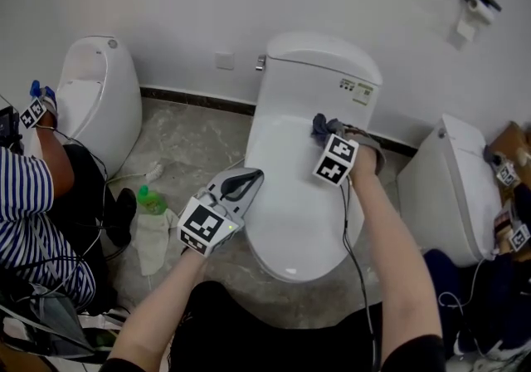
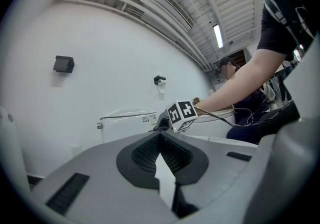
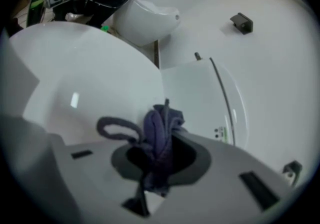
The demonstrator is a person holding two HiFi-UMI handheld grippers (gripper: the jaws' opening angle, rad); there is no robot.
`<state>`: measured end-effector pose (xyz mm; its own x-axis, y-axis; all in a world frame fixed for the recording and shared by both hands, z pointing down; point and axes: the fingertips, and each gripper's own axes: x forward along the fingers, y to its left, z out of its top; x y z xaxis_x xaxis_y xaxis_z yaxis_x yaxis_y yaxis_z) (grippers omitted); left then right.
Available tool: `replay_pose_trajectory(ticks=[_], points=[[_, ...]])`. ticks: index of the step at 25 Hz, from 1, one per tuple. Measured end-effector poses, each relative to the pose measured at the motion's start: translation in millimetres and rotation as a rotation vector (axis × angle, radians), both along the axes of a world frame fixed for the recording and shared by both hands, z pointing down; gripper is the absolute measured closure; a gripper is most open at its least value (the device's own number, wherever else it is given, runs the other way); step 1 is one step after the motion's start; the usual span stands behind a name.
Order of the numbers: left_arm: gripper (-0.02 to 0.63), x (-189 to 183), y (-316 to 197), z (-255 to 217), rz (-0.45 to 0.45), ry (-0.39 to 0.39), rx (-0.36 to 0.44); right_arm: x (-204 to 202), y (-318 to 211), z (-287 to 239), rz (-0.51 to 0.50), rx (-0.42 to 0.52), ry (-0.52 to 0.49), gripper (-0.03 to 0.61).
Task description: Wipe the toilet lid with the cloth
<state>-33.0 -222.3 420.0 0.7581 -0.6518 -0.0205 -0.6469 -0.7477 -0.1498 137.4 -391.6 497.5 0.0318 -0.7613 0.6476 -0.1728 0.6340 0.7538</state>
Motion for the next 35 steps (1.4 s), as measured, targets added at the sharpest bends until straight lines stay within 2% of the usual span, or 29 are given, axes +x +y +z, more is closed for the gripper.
replay_pose_trajectory(ticks=[24,35], points=[[0.598,40,-7,-1,0.032,0.02,-0.006,-12,131,17,-0.08,0.015,-0.021,0.497],[0.598,45,-9,10,0.024,0.022,-0.037,-25,204,22,-0.102,-0.034,-0.055,0.497]])
